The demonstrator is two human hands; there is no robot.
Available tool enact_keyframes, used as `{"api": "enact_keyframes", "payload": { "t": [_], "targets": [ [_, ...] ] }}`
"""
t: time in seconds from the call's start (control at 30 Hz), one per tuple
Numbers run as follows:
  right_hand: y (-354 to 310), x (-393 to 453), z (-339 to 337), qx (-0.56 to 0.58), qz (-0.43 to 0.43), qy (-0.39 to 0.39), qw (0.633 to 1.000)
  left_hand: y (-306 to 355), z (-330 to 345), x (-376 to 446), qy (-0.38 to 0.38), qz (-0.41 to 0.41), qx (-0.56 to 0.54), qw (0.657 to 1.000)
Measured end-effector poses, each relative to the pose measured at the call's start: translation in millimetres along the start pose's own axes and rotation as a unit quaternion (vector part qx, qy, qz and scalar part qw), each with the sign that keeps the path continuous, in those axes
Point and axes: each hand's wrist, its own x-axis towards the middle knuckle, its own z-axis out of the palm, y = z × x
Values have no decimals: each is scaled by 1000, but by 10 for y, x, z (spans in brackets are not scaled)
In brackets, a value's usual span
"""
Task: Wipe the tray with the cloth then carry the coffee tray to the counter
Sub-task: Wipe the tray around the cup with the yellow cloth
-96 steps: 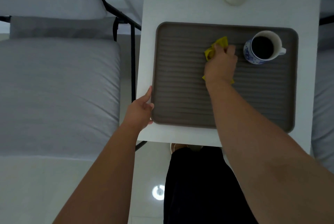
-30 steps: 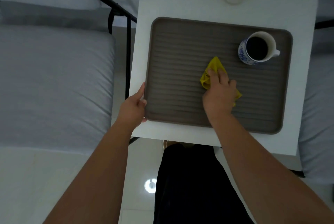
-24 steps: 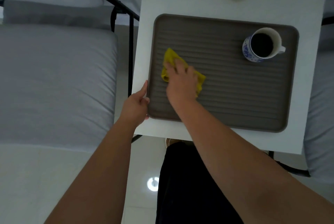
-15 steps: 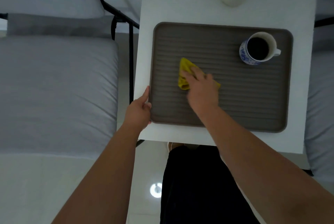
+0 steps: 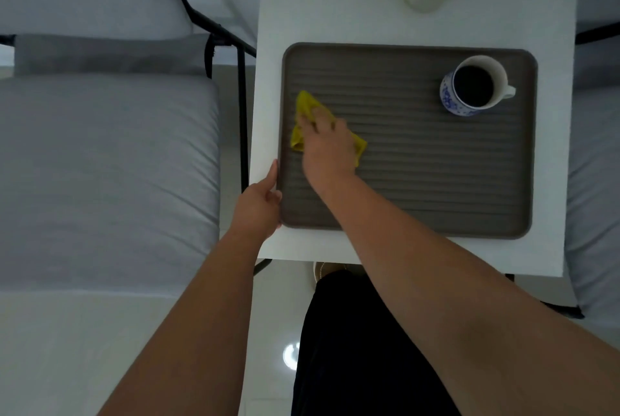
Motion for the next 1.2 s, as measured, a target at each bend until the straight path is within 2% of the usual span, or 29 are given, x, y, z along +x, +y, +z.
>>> {"api": "enact_keyframes", "payload": {
  "t": [0.17, 0.23, 0.33, 0.4, 0.5, 0.6, 0.7, 0.8, 0.9, 1.0, 1.07, 1.13, 1.2],
  "targets": [
    [-10, -149, 25, -55, -98, -31, 993, 23, 24, -24, 10, -5, -2, 1000],
    [206, -325, 50, -82, -147, -45, 985, 11, 31, -36, 16, -3, 3, 1000],
    [734, -603, 96, -85, -143, -20, 986, 9, 34, -42, 19, -5, 1, 1000],
    [1135, -775, 91, -71, -91, 33, 993, 8, 34, -48, 17, 1, 1, 1000],
    [1746, -1057, 15, -52, 13, 63, 997, -2, 34, -52, 17, 8, 5, 1000],
    [2135, -1267, -59, 23, 154, 95, 983, 17, 43, -65, 16, 0, 10, 1000],
    [2137, -1300, -81, 68, 260, 122, 956, 34, 46, -60, 18, -14, -1, 1000],
    [1725, -1178, -4, 108, 313, 107, 938, 30, 44, -55, 14, -19, 5, 1000],
    [1017, -1076, 132, 106, 246, 58, 962, 16, 42, -49, 17, -15, 2, 1000],
    [370, -1013, 274, 100, 100, -13, 990, 10, 59, -21, 23, -18, 0, 1000],
    [42, -979, 365, 84, 7, -42, 996, 7, 68, 8, 16, -34, -24, 999],
    [-128, -943, 423, 67, -47, -53, 995, 16, 67, 9, 12, -60, -71, 996],
    [-79, -917, 446, 46, -73, -70, 994, 9, 69, 1, 9, -51, -57, 997]
  ]
}}
